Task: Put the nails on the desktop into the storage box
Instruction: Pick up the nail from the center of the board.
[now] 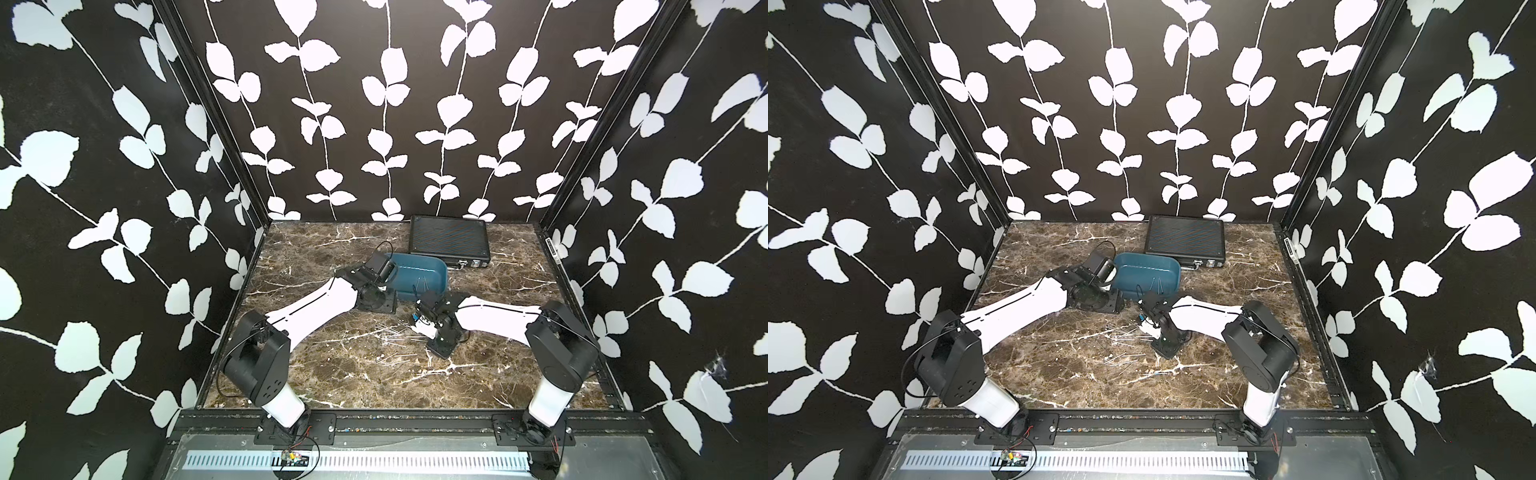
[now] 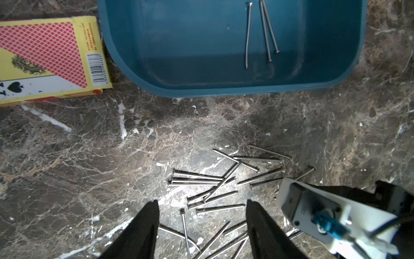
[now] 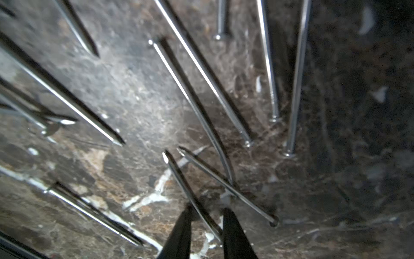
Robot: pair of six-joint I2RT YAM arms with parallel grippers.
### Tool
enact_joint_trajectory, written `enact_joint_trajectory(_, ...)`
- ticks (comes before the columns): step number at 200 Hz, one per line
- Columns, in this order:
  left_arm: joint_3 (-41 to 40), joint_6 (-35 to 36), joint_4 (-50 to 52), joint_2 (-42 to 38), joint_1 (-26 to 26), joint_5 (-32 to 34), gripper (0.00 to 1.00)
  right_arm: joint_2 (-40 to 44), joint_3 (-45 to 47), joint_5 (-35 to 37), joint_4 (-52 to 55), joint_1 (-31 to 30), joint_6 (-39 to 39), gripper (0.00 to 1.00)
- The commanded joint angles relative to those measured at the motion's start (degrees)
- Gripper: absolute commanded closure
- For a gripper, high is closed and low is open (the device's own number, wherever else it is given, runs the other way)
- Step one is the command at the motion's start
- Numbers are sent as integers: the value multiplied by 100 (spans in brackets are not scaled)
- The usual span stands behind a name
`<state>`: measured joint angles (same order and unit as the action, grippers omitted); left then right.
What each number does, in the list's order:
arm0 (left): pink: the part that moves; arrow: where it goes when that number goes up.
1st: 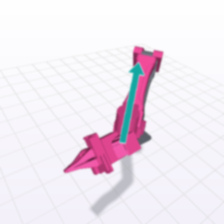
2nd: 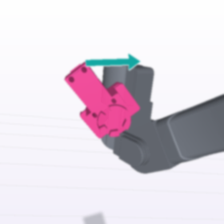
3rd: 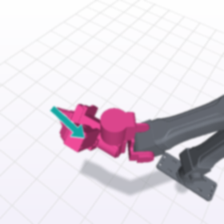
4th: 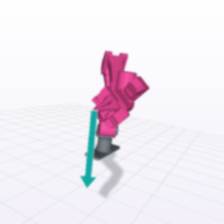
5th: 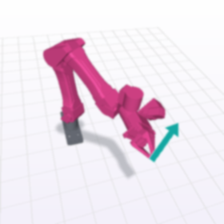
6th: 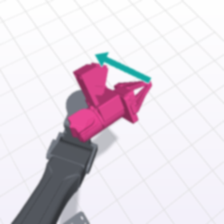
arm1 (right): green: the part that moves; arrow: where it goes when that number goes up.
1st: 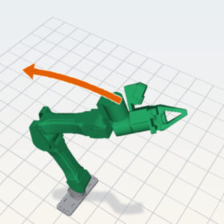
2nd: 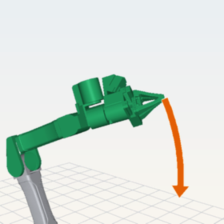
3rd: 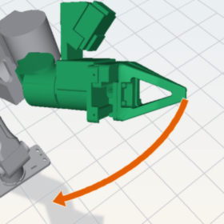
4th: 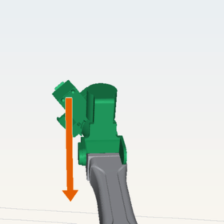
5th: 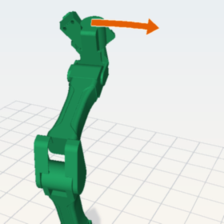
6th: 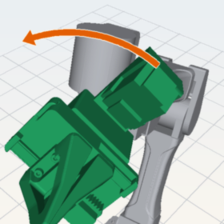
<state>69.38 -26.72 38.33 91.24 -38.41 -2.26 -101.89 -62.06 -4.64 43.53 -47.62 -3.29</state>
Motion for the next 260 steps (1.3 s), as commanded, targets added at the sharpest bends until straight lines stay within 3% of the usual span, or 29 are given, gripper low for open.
enact_joint_trajectory(1,136,158,158,-76,82,48,36,-309,-117,-130,-28,-267,-72,82)
enact_joint_trajectory(27,92,184,178,-106,140,43,36,-367,-217,-107,-32,-383,-50,89)
enact_joint_trajectory(45,17,163,175,-165,167,40,36,-367,-273,-121,-92,-473,-73,100)
enact_joint_trajectory(97,-273,11,148,-507,262,146,35,-250,-391,-178,35,-512,-171,100)
enact_joint_trajectory(142,-386,-95,120,-772,333,301,35,629,-645,-358,375,-270,45,100)
enact_joint_trajectory(181,-395,-177,76,-918,400,319,35,1150,-997,-983,241,588,852,100)
enact_joint_trajectory(213,-472,-228,91,-1053,405,323,35,1070,-1690,-1373,-118,1100,1924,100)
enact_joint_trajectory(260,-592,-274,113,-1265,408,293,35,-78,-2466,-1230,-678,1511,3615,100)
